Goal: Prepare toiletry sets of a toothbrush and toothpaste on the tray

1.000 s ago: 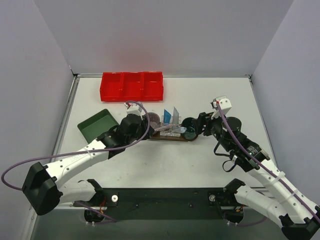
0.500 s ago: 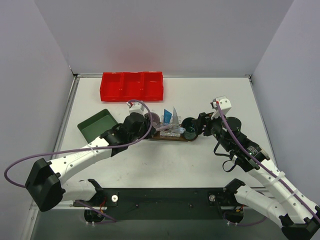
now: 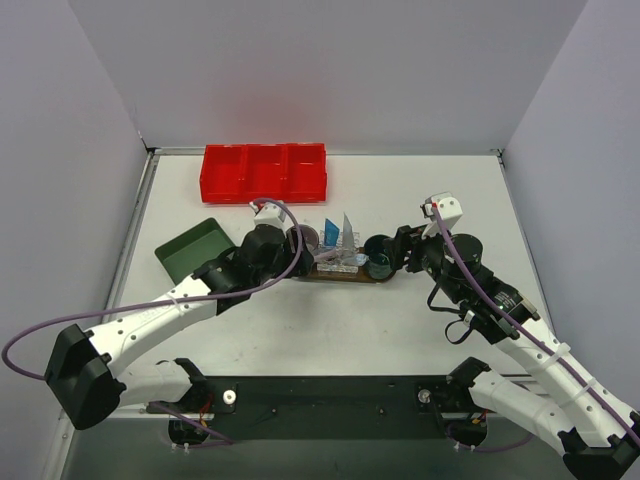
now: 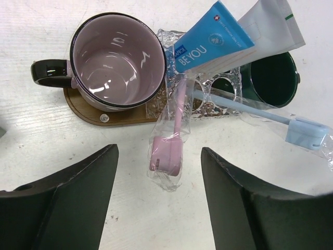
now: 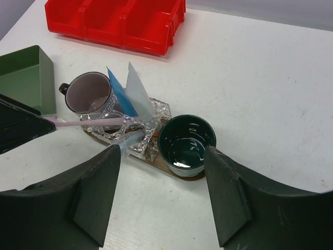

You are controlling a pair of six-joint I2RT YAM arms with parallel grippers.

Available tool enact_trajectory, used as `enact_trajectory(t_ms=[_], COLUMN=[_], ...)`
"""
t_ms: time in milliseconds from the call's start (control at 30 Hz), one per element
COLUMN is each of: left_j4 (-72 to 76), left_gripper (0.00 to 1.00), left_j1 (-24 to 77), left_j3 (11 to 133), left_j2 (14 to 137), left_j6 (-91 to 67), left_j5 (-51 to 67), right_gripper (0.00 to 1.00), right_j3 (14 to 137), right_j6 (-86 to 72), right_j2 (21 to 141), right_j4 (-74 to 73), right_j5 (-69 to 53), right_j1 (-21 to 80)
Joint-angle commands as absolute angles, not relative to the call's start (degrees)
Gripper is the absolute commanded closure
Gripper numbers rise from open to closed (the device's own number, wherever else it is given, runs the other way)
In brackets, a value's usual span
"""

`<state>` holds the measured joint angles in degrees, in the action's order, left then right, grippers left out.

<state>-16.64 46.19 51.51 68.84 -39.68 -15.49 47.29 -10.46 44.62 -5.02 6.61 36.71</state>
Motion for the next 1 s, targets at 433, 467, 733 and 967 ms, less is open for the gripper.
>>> enact_trajectory(t_ms=[433, 467, 733, 967], left_j4=[-12.9, -12.6, -12.4, -10.2], left_gripper=[0.06, 0.06, 0.05, 0.03], left_j1=[40.3, 38.8, 28.1, 27.9], left_j3=[54.6, 54.3, 52.5, 49.2], left_j2=[60.4, 59.3, 52.6, 42.4], left_j6=[-29.1, -29.1, -25.1, -17.3], left_j5=[-15.3, -13.1, -11.2, -16.5], right_gripper=[0.38, 0.38, 0.38, 0.38], right_j3=[47.4, 47.4, 47.3, 47.2], right_j6=[-11.8, -11.9, -12.6, -12.0], right_j2=[44.5, 44.4, 42.0, 39.2], right_j4=[-4.0, -4.2, -5.4, -8.5], right_j5=[5.4, 5.4, 7.1, 9.8], right_j1=[36.3, 36.3, 36.1, 35.9])
